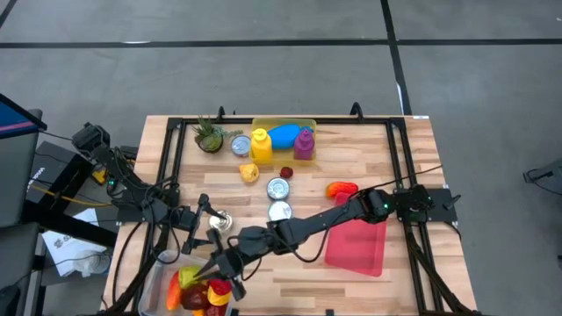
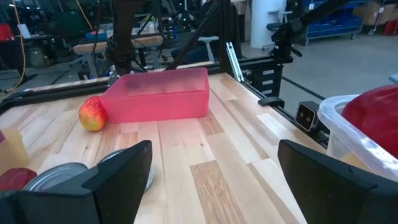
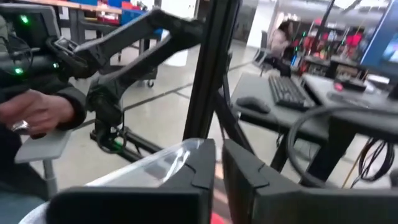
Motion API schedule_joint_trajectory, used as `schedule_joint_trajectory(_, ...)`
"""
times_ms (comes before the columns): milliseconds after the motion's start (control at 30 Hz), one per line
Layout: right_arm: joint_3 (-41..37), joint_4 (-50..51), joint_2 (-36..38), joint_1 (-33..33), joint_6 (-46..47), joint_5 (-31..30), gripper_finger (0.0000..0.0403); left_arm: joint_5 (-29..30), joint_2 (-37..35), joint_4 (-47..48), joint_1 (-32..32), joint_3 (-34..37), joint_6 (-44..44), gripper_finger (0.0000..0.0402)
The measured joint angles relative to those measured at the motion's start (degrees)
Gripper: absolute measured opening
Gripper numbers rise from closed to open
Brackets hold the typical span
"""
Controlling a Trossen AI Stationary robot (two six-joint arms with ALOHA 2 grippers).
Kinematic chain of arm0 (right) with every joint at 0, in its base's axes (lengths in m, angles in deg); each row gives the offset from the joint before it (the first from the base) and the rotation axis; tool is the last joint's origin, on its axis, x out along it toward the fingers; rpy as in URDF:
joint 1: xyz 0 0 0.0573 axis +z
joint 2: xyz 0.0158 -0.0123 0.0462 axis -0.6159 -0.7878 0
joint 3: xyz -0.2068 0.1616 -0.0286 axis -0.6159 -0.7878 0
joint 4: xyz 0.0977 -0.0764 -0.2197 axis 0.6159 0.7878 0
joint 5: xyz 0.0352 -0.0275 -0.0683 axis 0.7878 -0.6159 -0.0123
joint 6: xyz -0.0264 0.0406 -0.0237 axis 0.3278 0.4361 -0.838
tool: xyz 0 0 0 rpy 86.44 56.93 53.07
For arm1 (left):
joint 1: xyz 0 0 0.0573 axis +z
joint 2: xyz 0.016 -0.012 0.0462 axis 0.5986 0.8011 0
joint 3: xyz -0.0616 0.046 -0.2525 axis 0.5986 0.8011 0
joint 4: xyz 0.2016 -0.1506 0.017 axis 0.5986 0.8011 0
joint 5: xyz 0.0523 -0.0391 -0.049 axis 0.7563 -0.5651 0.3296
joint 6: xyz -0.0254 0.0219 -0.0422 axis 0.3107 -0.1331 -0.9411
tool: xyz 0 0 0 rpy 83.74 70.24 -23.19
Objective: Pick & Place Food Item
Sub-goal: Put the red and yellow mango into the white bin
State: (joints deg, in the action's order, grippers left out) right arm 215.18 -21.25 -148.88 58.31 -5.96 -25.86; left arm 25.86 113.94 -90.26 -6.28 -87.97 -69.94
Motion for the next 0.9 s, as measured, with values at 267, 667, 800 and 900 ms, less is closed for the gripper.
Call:
schedule_joint_trajectory(267, -1.3, -14.88, 0.1, 0.61, -5.5, -0.31, 0.0002, 0.0, 0.0, 0.31, 0.0, 0.0, -0.32, 0.0342)
schedule_joint_trajectory(667, -22.91, -68.03, 0.74, -1.72, -6.35, 0.0, 0.0, -0.02, 0.0, 0.95, 0.0, 0.0, -1.11, 0.0342)
schedule_joint_trajectory(800, -35.42, -69.85, 6.76, -2.51, -8.36, -4.88, 0.0, -0.02, 0.0, 1.54, 0.0, 0.0, -1.11, 0.0342)
schedule_joint_trajectory(900, -45.92, -73.04, 12.25, -2.7, -10.5, -9.92, 0.0, -0.02, 0.0, 1.54, 0.0, 0.0, -1.11, 0.0342)
